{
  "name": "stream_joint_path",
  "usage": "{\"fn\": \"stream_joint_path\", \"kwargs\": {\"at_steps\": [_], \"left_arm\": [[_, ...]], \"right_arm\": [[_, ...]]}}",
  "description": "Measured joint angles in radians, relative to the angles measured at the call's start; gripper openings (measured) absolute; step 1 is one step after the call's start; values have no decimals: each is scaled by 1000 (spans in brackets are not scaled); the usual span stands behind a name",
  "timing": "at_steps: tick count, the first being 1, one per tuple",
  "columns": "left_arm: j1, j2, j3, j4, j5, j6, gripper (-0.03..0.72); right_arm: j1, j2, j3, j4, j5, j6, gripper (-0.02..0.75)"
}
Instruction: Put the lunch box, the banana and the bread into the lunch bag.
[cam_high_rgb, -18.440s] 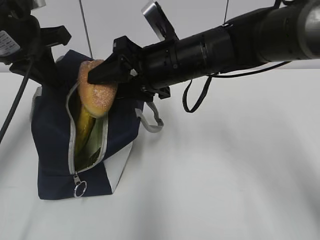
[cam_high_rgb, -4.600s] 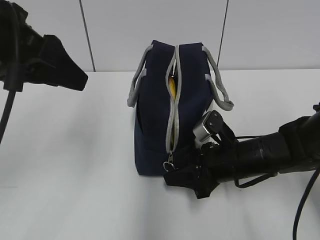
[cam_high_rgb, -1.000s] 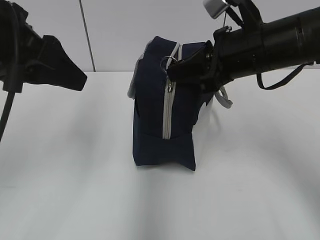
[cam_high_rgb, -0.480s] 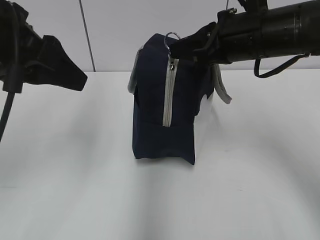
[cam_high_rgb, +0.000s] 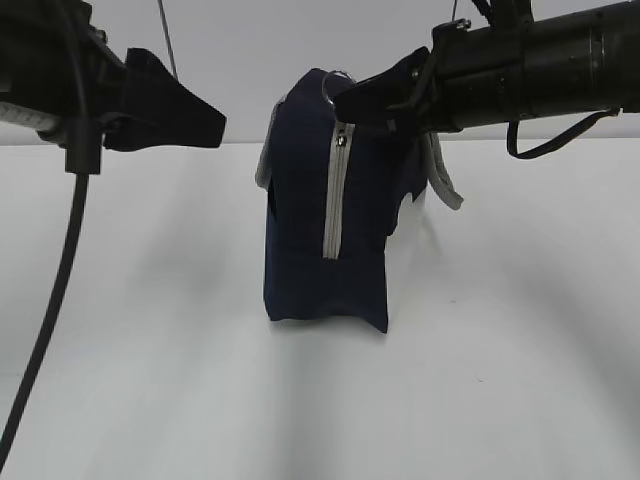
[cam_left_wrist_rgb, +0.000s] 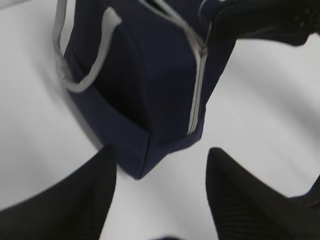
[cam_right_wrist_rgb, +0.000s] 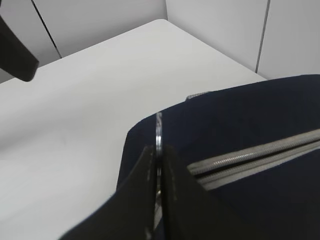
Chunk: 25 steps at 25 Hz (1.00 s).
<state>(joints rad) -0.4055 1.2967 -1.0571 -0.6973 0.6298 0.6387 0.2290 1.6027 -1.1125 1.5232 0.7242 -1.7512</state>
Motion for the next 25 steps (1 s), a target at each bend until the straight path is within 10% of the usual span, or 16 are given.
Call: {"fn": "stream_joint_path", "kwargs": {"at_steps": [25], "left_arm": [[0,252,33,-548,-129,529,406]], "right_arm": [[0,0,0,-48,31,0,0]]}}
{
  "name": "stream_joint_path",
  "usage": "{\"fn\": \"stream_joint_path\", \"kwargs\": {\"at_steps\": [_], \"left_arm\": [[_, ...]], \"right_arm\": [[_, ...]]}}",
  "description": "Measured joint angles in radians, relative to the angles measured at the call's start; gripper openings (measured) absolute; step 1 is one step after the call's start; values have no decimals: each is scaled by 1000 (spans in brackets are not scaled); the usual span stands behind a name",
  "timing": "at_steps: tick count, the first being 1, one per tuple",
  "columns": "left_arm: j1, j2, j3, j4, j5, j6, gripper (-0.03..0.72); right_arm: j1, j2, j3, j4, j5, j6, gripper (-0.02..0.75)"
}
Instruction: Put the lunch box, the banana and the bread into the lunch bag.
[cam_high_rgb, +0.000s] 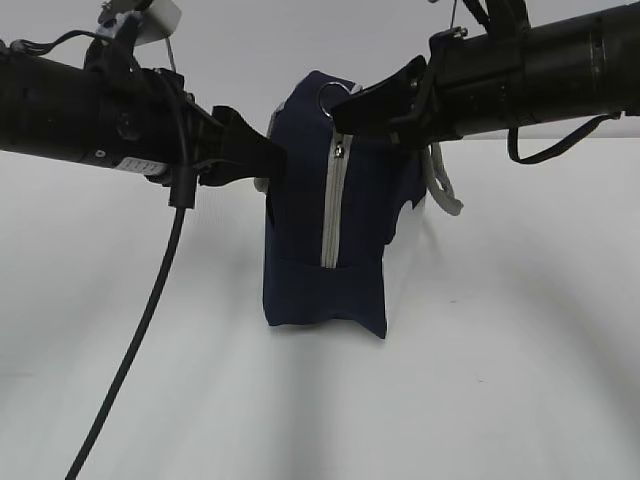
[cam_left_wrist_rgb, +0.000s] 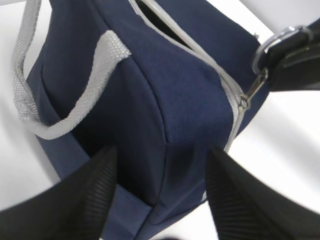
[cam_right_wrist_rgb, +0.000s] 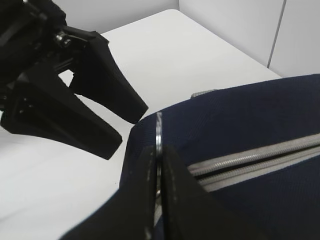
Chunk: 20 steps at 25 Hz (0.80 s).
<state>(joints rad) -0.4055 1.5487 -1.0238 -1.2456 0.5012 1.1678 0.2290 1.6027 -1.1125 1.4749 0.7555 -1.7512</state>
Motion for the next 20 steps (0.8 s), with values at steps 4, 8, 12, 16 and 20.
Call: {"fn": "stream_joint_path", "kwargs": {"at_steps": [4,8,12,16,20], "left_arm": [[0,4,0,-39,0,48,406],[0,10,0,-46,0,65,406],[0,31,0,-49,-1,69,406],[0,54,0,-61,1,70,406],[0,75,-3,-125,38,124,406]], "right_arm": [[0,0,0,0,0,0,0],[0,0,0,0,2,2,0],[0,0,0,0,2,8,0],[0,0,0,0,2,15,0],[0,0,0,0,2,18,0]]}}
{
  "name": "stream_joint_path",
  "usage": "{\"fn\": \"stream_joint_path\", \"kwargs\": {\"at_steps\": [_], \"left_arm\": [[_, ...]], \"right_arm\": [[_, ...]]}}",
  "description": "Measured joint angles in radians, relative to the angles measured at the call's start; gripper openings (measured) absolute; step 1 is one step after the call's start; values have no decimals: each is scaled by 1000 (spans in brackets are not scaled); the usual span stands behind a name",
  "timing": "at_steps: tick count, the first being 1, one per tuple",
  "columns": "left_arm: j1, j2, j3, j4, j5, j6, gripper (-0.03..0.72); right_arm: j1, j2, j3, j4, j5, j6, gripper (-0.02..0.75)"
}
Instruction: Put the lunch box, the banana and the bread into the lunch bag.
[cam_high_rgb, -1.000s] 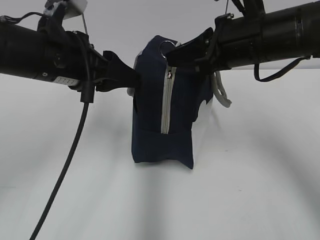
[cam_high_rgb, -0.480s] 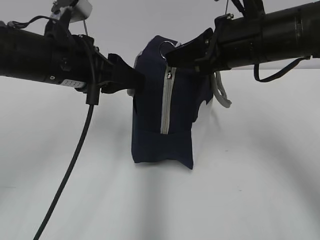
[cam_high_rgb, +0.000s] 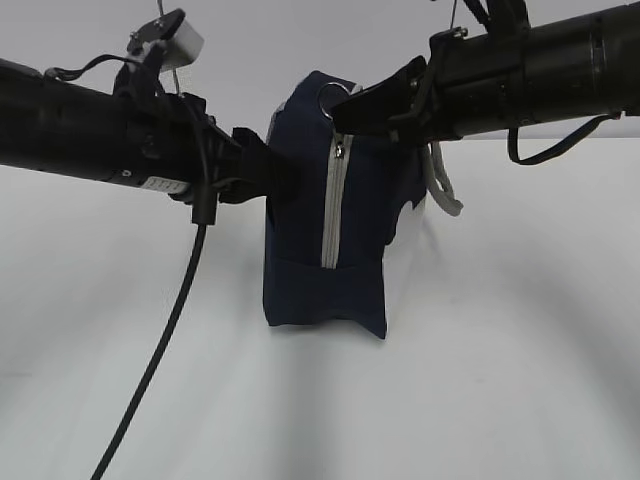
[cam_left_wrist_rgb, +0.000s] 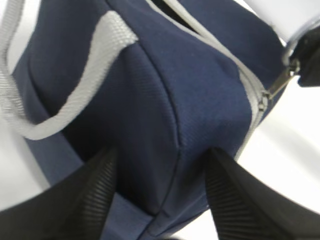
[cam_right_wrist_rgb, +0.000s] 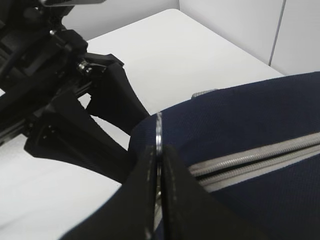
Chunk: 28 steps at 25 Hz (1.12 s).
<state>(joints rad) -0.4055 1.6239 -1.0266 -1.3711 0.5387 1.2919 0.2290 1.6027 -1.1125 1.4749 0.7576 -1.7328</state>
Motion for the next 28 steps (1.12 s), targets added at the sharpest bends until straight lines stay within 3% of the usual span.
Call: {"fn": "stream_joint_path", "kwargs": {"at_steps": [4,6,11,13,28], "left_arm": [[0,14,0,-41,12,36,398],[0,14,0,-46,22,40,354],[0,14,0,-47,59,44,66],[0,16,0,-47,67,44,14],[0,16,-3,-27,78,44,5]], "right_arm": [[0,0,0,0,2,2,0],[0,0,0,0,2,2,0],[0,0,0,0,2,2,0],[0,0,0,0,2,2,0],[0,4,-36,-16,17,4,0]]}}
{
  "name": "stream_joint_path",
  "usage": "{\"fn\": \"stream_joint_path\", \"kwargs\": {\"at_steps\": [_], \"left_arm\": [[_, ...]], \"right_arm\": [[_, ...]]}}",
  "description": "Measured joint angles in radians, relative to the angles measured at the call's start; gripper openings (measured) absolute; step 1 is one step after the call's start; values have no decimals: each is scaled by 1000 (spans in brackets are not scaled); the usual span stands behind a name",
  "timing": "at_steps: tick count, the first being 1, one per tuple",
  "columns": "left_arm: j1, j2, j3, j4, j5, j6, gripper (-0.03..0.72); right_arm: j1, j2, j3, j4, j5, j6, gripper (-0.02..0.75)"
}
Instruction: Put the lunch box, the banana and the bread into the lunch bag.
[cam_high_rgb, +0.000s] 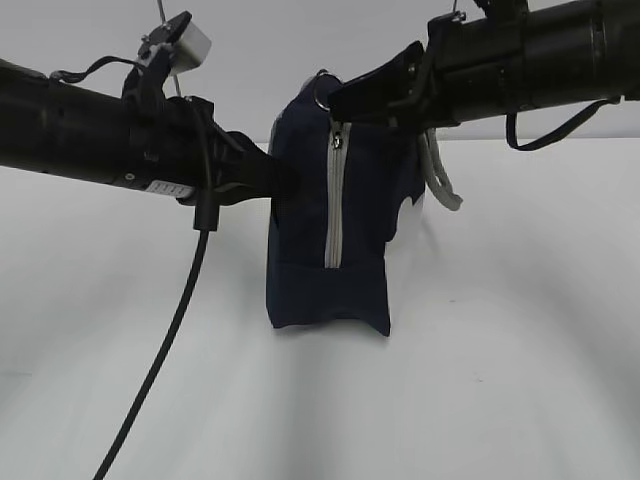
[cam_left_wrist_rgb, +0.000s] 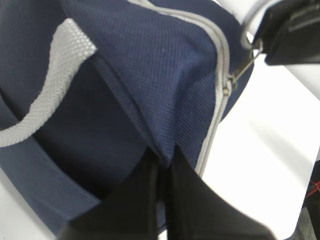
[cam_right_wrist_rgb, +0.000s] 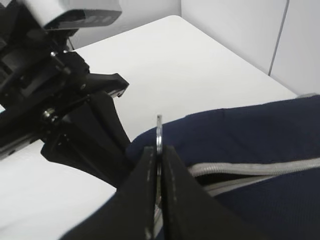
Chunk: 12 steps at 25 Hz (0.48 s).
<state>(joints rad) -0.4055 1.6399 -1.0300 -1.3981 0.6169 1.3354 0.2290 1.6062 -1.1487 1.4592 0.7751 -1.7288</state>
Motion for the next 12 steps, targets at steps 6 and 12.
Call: {"fn": "stream_joint_path", "kwargs": {"at_steps": [6,12], "left_arm": [[0,0,-2,13,2,0,4],[0,0,-3,19,17,0,4]], "right_arm": [[0,5,-34,-11,34,0,0],[0,5,-48,-14,-2,-9,0]]}}
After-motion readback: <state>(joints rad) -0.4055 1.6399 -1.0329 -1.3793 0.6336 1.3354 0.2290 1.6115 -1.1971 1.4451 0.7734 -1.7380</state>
